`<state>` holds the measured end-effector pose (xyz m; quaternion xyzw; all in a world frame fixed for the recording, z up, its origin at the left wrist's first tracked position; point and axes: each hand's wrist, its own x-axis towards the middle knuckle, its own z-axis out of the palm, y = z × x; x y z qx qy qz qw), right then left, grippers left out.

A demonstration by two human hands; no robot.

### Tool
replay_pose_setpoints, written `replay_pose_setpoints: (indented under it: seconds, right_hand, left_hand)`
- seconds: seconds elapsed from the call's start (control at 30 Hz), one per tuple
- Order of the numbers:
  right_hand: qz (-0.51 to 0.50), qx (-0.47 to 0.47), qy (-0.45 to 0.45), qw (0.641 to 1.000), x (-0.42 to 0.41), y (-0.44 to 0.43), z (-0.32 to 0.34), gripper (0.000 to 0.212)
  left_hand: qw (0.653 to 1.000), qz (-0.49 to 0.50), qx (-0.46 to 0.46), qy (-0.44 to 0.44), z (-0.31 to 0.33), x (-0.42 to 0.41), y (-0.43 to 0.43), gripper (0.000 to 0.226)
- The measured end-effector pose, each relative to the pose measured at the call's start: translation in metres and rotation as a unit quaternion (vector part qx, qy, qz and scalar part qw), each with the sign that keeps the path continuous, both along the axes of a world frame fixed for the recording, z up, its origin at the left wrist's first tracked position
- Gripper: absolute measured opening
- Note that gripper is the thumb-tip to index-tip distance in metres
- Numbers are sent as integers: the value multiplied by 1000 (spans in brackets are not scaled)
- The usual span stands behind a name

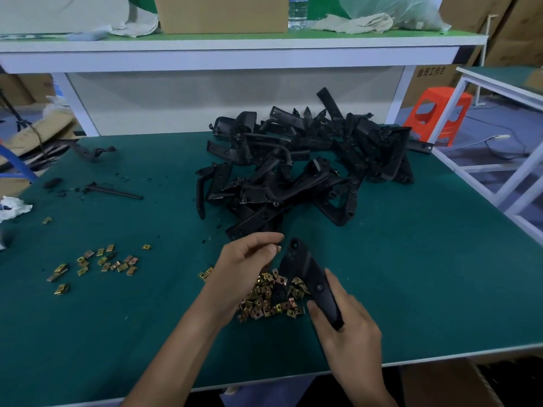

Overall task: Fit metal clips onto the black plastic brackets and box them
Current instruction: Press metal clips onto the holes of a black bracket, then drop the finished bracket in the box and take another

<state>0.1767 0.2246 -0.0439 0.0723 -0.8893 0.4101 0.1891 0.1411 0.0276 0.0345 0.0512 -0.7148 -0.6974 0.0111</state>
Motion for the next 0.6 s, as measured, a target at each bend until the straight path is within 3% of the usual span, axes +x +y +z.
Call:
replay_pose_setpoints:
  seconds: [0.23,0.6]
  right_hand:
    - [1,12,0,1000,-1,-1,1,69]
    - [12,21,-5,1000,-3,-1,3,72]
  left_hand:
    - [999,-19,-25,0,1,-2,0,22]
    - [981,-104,-161,13,17,-17,-5,37]
